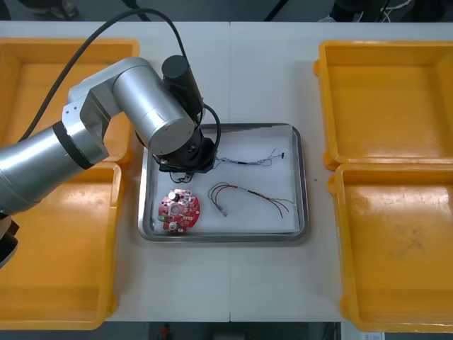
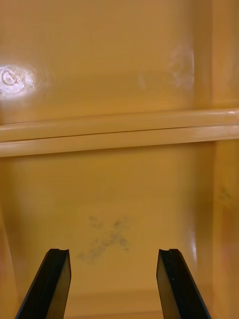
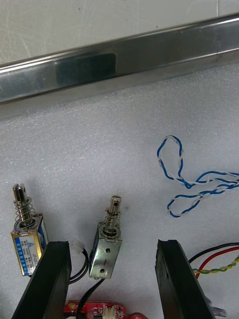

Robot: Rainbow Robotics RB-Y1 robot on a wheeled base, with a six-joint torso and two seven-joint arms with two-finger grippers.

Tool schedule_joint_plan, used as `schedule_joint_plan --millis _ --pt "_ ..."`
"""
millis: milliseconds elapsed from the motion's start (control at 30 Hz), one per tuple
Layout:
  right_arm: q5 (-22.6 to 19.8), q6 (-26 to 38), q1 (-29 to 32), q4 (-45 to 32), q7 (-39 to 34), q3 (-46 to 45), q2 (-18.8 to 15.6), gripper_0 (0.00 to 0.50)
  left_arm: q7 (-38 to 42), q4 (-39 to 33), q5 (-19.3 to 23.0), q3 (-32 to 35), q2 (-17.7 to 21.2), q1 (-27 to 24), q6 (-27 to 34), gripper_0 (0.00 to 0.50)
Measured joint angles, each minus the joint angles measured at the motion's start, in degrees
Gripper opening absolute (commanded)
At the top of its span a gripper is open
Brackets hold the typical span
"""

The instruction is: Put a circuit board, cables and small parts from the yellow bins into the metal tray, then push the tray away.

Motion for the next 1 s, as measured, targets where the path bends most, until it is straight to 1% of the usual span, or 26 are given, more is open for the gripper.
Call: schedule_joint_plan --millis 133,200,333,433,567,700,800,1000 --pt "0.0 0.0 0.1 0.0 0.0 0.0 0.0 0.5 0.0 0.0 0.0 0.0 0.0 0.0 0.1 0.5" --pt "0.0 0.0 0.1 0.0 0.0 0.0 0.0 0.5 0.0 -0.2 0.0 0.1 0.0 -0.1 1.1 0.5" --pt "0.0 0.0 0.1 0.0 0.0 0.0 0.0 0.5 0.0 -1.9 0.0 2.3 0.0 -0.3 6.2 0.5" --pt "0.0 0.0 0.2 0.0 0.0 0.0 0.0 0.5 0.0 -4.1 0.1 5.6 0.1 -0.3 10.2 0.5" --pt "-0.1 0.0 0.2 0.0 0.0 0.0 0.0 0.5 0.0 -6.9 1.4 11.2 0.9 -0.3 15.6 0.5" --pt "-0.3 0.0 0.2 -0.1 0.0 0.0 0.0 0.5 0.0 -9.6 4.4 16.8 2.8 -0.3 21.5 0.5" --pt "-1.4 0.0 0.2 -0.5 0.0 0.1 -0.2 0.5 0.0 -12.0 5.9 21.9 4.8 -0.1 26.6 0.5" --pt "-7.5 0.0 -0.7 -1.1 0.0 2.2 -2.4 0.5 -0.7 -16.3 7.8 30.0 9.7 2.6 27.2 0.5"
